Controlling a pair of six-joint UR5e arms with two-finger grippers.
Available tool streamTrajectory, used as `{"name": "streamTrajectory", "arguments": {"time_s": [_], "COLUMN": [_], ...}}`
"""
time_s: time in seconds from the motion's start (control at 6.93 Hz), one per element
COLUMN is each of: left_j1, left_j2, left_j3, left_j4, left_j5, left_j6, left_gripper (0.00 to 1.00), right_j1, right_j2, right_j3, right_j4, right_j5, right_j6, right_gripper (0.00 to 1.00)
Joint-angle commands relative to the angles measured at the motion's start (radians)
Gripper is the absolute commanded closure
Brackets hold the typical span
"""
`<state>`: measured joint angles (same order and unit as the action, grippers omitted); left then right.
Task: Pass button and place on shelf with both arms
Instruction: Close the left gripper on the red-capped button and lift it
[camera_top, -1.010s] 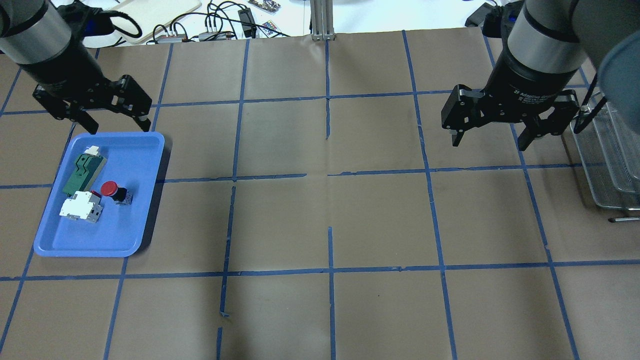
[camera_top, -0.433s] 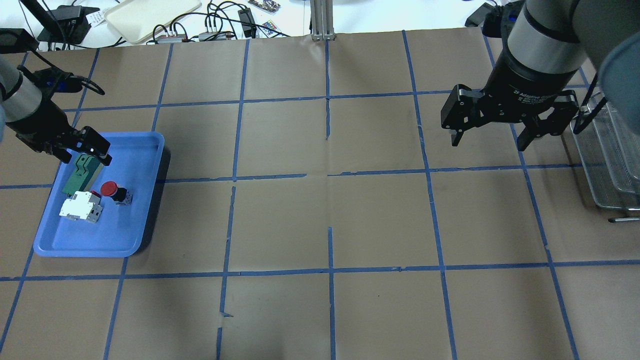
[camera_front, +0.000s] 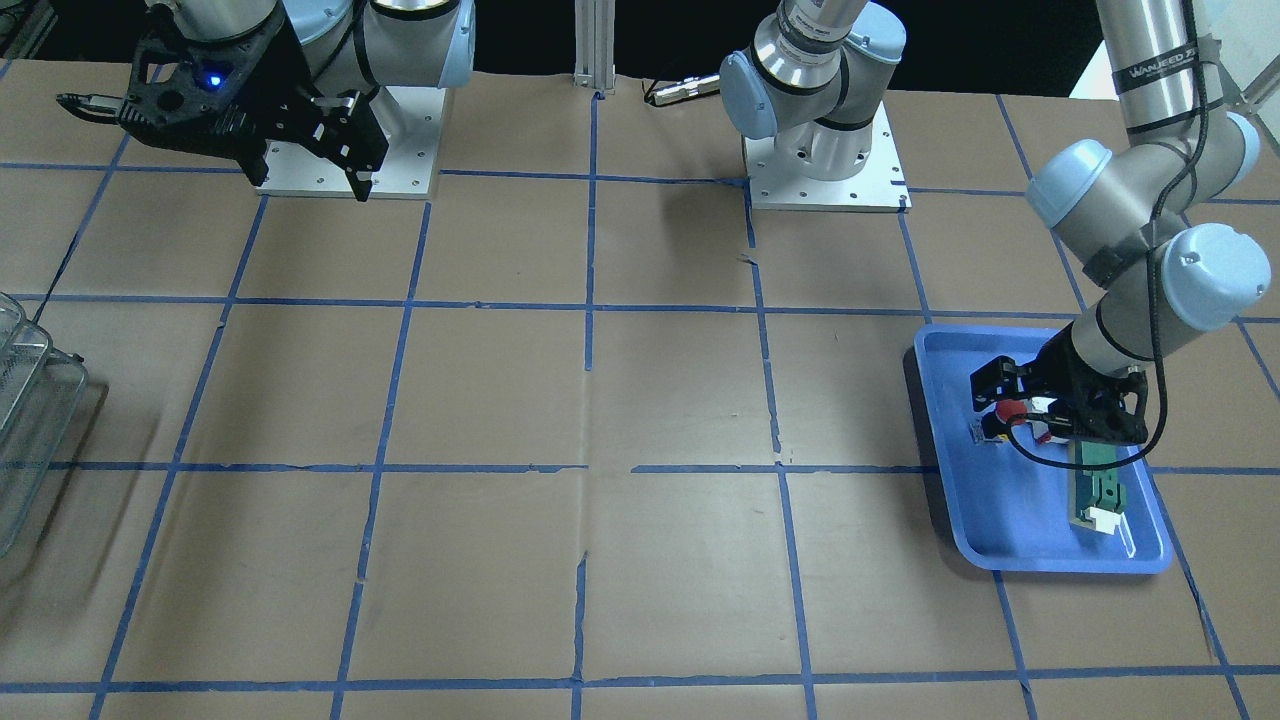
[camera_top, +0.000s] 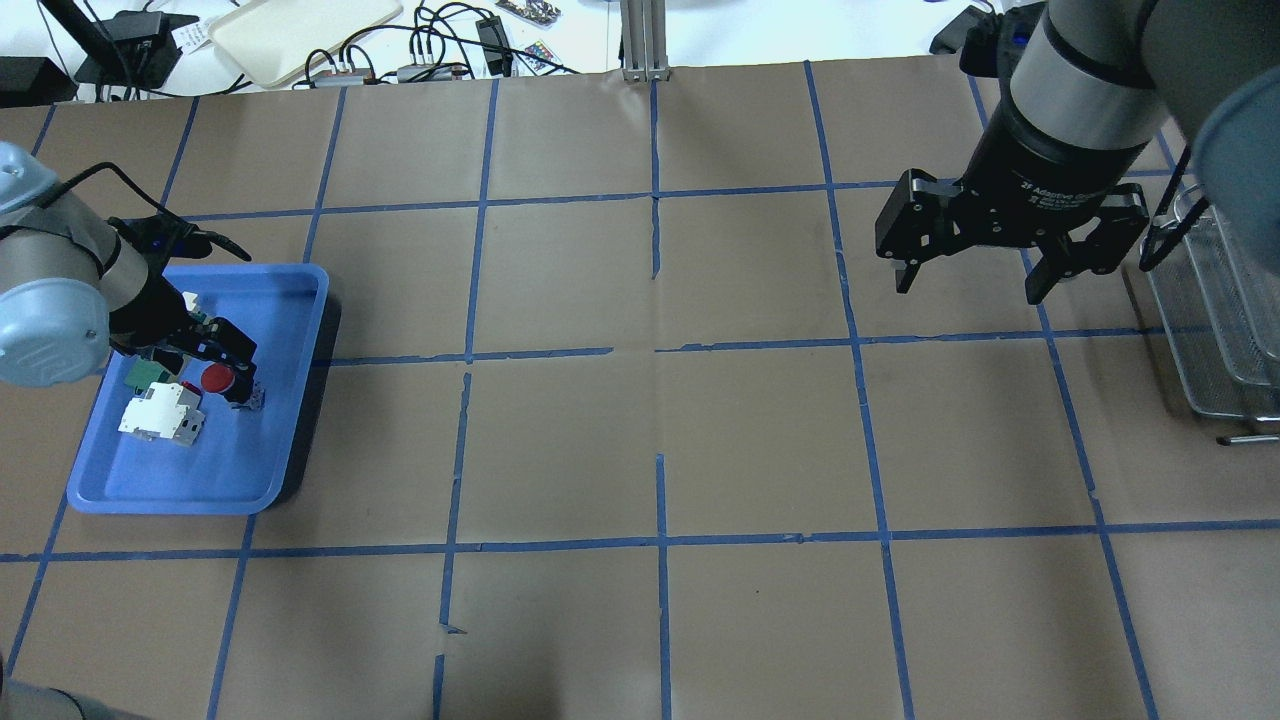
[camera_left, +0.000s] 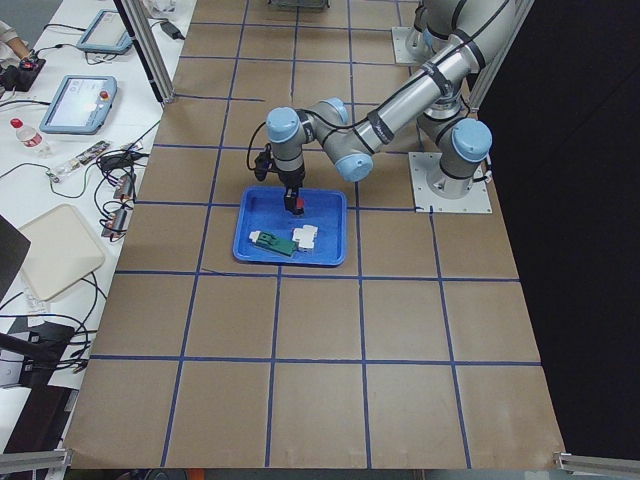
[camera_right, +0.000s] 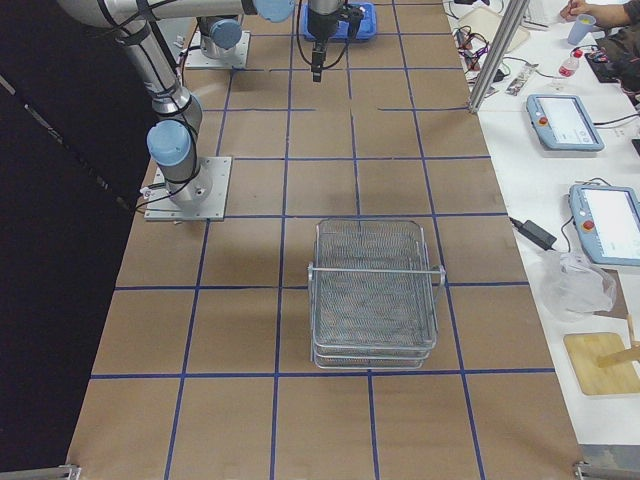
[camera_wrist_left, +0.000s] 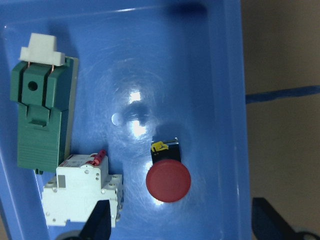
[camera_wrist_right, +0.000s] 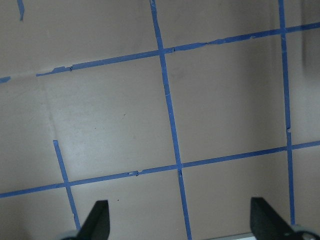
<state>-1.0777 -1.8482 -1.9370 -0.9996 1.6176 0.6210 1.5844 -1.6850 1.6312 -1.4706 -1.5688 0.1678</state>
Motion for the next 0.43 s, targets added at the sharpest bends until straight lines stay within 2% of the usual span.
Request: {"name": "streamTrajectory", "arguments": {"time_s": [0.0,0.14,0.29], "left_j1": [0.018,0.018,0.021], "left_j2": [-0.023,-0.022,-0.022], "left_j3": [-0.013,-0.011,-0.010], "left_j4": [0.018,0.018,0.018], "left_j5": [-0.002,-0.002,-0.008], "left_j6": [0.000,0.003,0.003], "left_gripper": [0.11,0.46,0.69], "right_j1": [0.000,0.000,0.000], "right_j2": [0.002,0.004,0.008], "right_j3": [0.001,0.001,0.002], "right_j4": [0.003,-0.004,-0.014], "right_j5": [0.003,0.001,0.004], "right_j6": [-0.004,-0.004,0.004], "right_gripper": [0.00,0.00,0.00]}}
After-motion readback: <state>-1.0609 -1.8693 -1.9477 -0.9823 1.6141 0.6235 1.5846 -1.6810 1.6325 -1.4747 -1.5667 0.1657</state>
